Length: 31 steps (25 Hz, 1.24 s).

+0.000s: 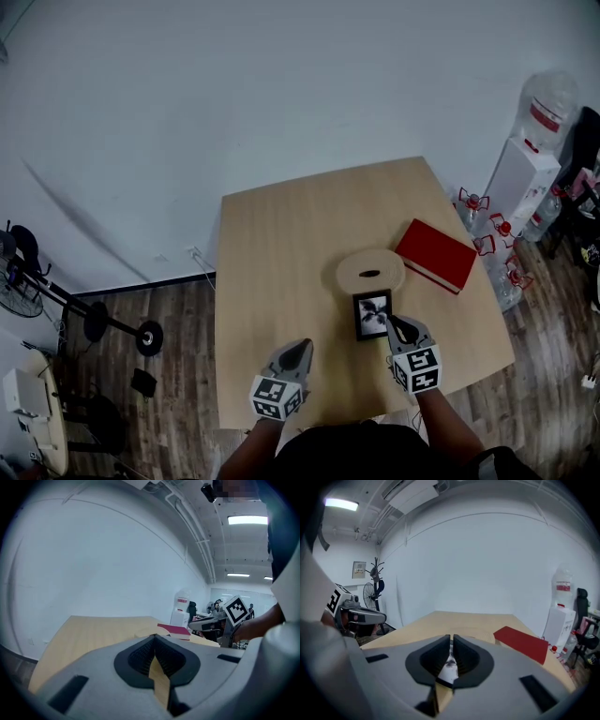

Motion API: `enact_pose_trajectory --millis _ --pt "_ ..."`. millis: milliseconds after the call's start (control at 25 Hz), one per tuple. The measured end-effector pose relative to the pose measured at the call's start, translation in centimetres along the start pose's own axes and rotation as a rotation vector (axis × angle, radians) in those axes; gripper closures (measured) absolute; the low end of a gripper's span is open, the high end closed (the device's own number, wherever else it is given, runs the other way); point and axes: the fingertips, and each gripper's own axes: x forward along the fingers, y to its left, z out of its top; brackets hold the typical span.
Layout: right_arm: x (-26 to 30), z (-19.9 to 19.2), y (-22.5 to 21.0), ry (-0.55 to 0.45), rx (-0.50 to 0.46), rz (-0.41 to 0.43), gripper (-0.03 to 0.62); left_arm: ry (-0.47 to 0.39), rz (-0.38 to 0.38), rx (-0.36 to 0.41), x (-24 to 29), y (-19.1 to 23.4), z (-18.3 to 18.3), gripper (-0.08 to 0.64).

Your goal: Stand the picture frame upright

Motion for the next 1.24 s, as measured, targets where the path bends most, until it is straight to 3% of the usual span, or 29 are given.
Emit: enact_pose_trajectory --millis 520,1240 --pt "-4.6 5.4 2.7 -0.114 -0.073 -0.043 0.583 -0.059 -0.073 0.022 -0.7 -1.2 2.3 0.565" --pt "-5.4 7.0 2.5 -0.155 -0.055 -0.055 0.583 -0.074 -0.076 0.014 -0.2 0.0 3.0 0.565"
